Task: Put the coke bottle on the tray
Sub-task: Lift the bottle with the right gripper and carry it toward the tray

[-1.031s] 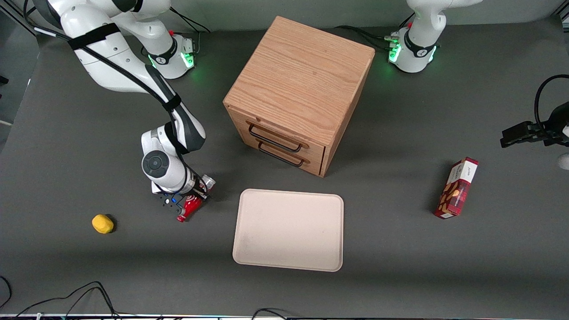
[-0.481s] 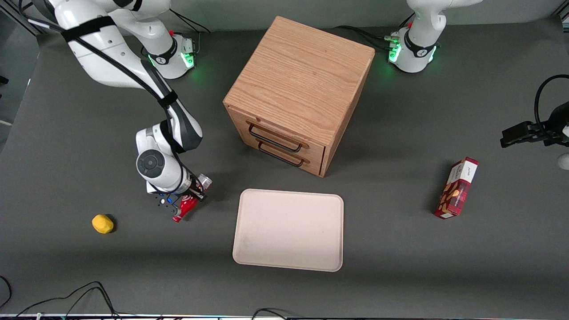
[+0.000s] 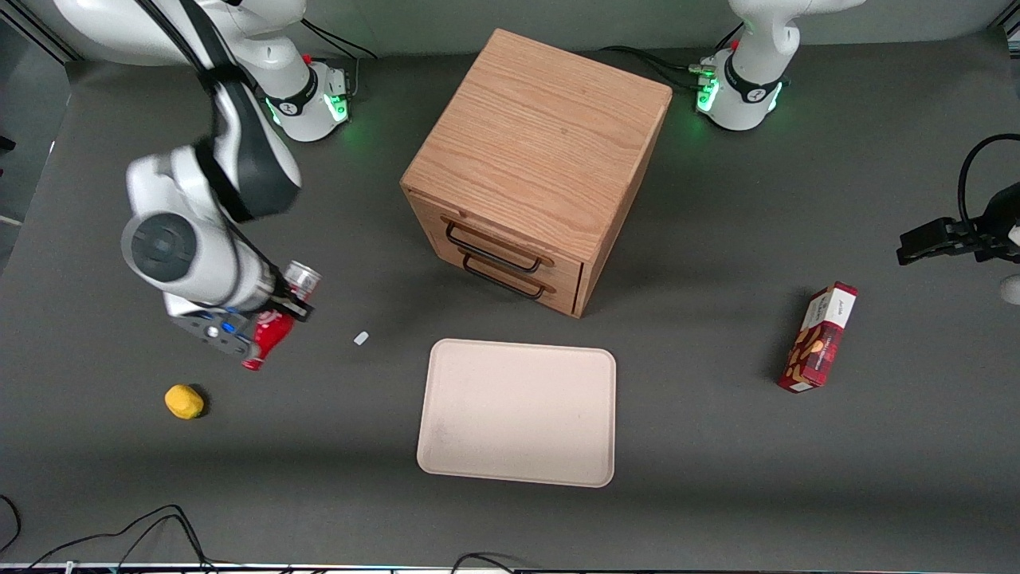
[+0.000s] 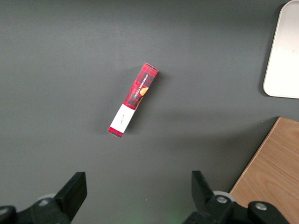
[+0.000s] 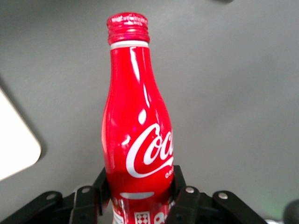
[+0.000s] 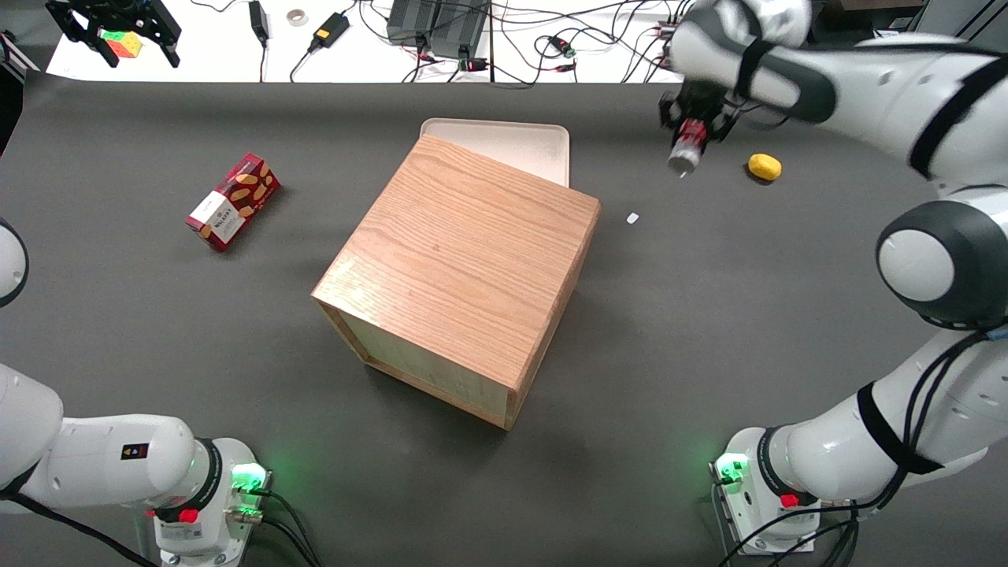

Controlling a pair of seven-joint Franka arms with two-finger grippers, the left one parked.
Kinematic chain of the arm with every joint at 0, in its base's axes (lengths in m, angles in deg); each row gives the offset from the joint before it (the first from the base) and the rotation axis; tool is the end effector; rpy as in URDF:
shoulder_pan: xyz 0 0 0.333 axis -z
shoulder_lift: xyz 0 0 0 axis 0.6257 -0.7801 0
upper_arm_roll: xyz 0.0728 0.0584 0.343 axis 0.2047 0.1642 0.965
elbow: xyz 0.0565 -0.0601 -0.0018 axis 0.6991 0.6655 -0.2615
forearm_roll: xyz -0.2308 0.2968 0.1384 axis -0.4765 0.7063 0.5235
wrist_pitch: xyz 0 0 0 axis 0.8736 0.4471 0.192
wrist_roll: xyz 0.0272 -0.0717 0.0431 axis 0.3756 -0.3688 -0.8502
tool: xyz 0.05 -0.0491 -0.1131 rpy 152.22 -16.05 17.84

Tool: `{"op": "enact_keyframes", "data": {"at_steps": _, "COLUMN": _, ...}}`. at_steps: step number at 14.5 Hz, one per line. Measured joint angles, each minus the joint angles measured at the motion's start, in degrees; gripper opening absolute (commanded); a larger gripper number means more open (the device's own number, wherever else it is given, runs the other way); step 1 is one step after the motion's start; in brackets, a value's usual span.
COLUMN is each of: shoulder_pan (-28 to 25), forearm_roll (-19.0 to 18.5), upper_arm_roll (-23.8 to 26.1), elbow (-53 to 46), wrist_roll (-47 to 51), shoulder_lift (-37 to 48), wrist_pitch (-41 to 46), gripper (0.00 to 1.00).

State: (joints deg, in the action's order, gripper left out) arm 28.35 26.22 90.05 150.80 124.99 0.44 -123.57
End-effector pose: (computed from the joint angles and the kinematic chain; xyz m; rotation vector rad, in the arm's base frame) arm 0.6114 0.1499 0.4717 2.8874 -0.7538 -0.2111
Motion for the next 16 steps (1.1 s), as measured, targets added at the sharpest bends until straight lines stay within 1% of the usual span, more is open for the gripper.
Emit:
{"op": "enact_keyframes", "data": {"at_steps": 4, "shoulder_pan": 1.02, "forearm_roll": 2.27, "upper_arm_roll": -0.02, "elbow": -13.88, "wrist_roll": -4.41, "shoulder_lift": 0.52, "wrist_pitch": 14.35, "gripper": 0.0}}
{"op": "enact_keyframes", "data": {"at_steps": 6, "shoulder_pan": 1.37, "forearm_roll": 2.5, "upper_arm_roll": -0.04, "elbow": -17.4, "wrist_roll": -5.28, "shoulder_lift": 0.18, "wrist_pitch": 17.92, "gripper": 0.0}}
{"op": "enact_keyframes", "data": {"at_steps": 9, "shoulder_pan": 1.2, "forearm_roll": 2.53, "upper_arm_roll": 0.02, "elbow": -18.97, "wrist_roll": -5.52, "shoulder_lift": -1.93, "wrist_pitch": 18.31, "gripper": 0.0}}
{"op": "enact_keyframes", "data": {"at_steps": 12, "shoulder_pan": -0.22, "forearm_roll": 2.75, "upper_arm_roll": 0.36, "elbow": -24.36, "wrist_roll": -5.7, "shoulder_lift": -8.78, "wrist_pitch": 17.75, "gripper": 0.0}}
{"op": "enact_keyframes", "data": {"at_steps": 14, "shoulder_pan": -3.73, "forearm_roll": 2.82, "upper_arm_roll": 0.42, "elbow": -29.97, "wrist_roll": -5.7, "shoulder_lift": -15.85, "wrist_pitch": 15.9, "gripper": 0.0}}
{"op": "enact_keyframes", "data": {"at_steps": 16, "shoulder_pan": -7.65, "forearm_roll": 2.81, "upper_arm_roll": 0.43, "elbow": -34.28, "wrist_roll": -5.64, "shoulder_lift": -23.42, "wrist_pitch": 10.2, "gripper": 0.0}}
